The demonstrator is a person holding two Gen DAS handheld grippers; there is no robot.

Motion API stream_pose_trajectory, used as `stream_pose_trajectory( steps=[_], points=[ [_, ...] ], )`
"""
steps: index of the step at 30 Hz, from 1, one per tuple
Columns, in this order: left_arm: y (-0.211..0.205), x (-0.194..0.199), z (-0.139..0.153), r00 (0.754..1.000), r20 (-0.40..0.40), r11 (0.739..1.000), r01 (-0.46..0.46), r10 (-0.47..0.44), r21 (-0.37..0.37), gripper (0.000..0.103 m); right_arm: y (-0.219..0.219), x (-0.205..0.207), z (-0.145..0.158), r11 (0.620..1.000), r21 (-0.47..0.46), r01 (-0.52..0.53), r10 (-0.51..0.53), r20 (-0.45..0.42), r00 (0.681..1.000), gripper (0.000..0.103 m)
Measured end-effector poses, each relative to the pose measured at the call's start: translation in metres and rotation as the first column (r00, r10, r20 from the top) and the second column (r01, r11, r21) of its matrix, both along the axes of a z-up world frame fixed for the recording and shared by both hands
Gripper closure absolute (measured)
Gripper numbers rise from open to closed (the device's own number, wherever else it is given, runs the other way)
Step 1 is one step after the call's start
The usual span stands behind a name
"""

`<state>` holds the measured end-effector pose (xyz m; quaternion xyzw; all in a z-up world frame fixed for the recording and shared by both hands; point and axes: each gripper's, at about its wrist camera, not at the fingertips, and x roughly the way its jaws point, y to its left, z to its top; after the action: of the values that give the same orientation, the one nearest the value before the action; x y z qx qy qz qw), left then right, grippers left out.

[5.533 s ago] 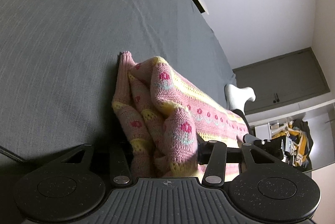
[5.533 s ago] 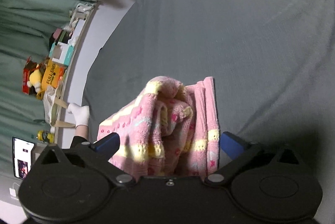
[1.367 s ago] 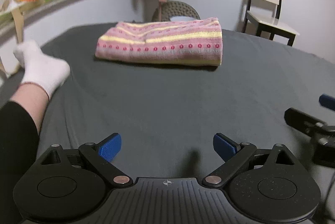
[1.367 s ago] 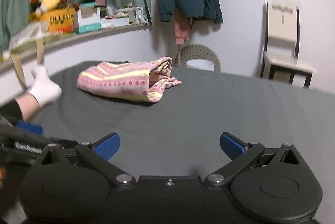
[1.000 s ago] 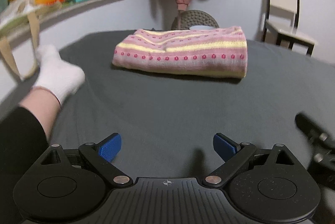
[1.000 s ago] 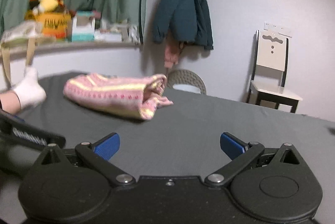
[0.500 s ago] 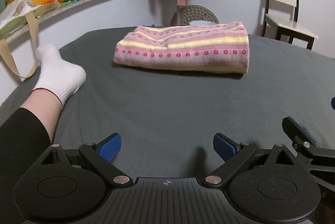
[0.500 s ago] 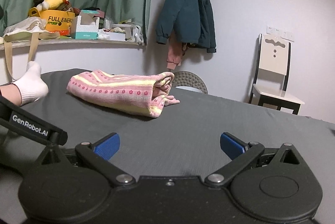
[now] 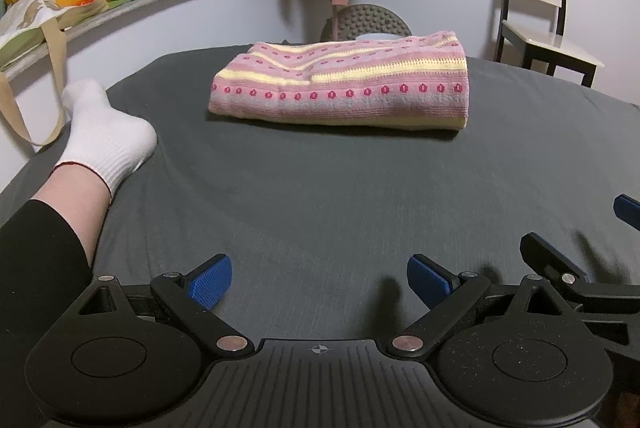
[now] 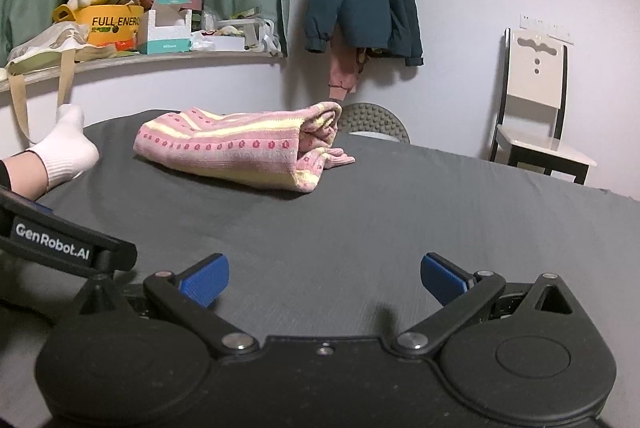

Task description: Fold clothes

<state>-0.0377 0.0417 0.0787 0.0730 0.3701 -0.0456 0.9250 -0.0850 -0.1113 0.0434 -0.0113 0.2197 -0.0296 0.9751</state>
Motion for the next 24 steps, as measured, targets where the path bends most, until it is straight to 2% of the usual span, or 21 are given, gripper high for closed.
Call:
stream_pose_trajectory(
  steps=[24],
  points=[
    [0.0047,0.0047,-0.0037,0.999,-0.027,0.999,-0.024,0.023,-0.022,0.008,-0.0036,0.0049,-0.0028,1.000,0.011,0.016,-0.015,-0.043,0.999,0.000]
  ],
)
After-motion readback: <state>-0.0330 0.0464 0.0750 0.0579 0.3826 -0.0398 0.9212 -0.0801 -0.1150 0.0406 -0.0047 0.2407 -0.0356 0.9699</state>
